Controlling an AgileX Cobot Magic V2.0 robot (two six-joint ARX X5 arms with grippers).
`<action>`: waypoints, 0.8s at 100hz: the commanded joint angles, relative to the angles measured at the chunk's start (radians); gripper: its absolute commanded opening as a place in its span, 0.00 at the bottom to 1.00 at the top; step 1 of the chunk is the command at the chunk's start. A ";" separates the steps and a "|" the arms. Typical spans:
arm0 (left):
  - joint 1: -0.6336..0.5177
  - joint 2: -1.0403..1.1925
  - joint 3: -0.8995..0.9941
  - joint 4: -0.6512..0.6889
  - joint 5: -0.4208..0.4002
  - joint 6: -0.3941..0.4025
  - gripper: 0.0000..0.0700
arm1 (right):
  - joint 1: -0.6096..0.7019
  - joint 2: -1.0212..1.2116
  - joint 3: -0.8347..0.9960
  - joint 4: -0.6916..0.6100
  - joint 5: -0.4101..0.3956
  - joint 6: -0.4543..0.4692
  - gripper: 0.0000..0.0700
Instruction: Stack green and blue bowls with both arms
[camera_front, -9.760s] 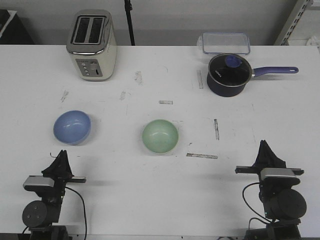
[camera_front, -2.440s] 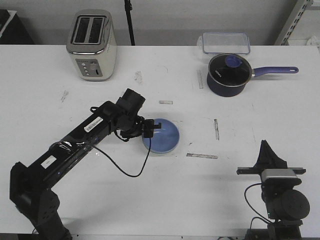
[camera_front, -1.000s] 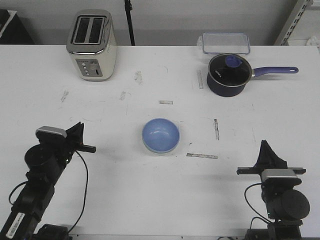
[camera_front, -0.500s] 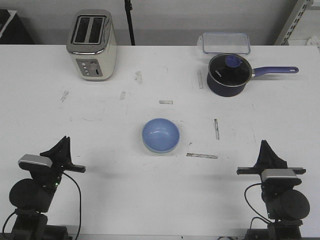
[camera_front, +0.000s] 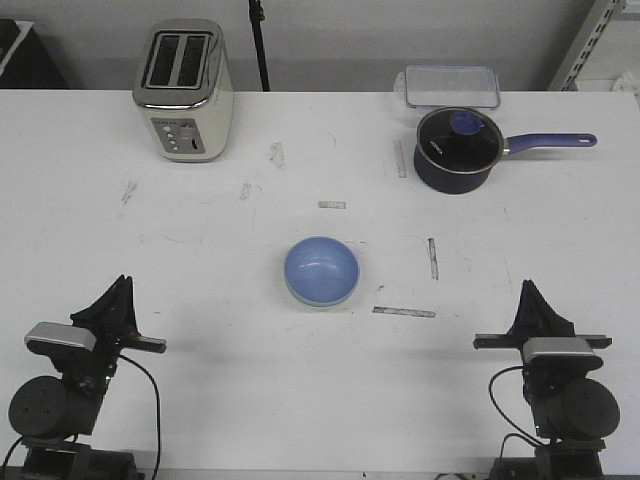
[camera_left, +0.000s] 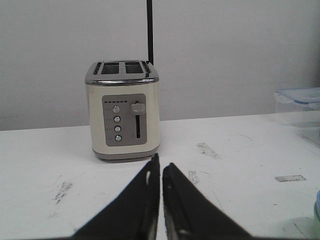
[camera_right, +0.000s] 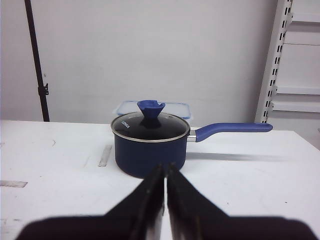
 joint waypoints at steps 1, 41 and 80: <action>0.005 -0.005 -0.015 0.016 -0.028 0.009 0.00 | 0.000 0.000 0.001 0.011 0.000 -0.005 0.01; 0.045 -0.088 -0.242 0.148 -0.046 0.008 0.01 | 0.000 0.000 0.001 0.011 0.000 -0.005 0.01; 0.074 -0.192 -0.337 0.148 -0.047 0.009 0.01 | 0.000 0.000 0.001 0.011 0.000 -0.005 0.01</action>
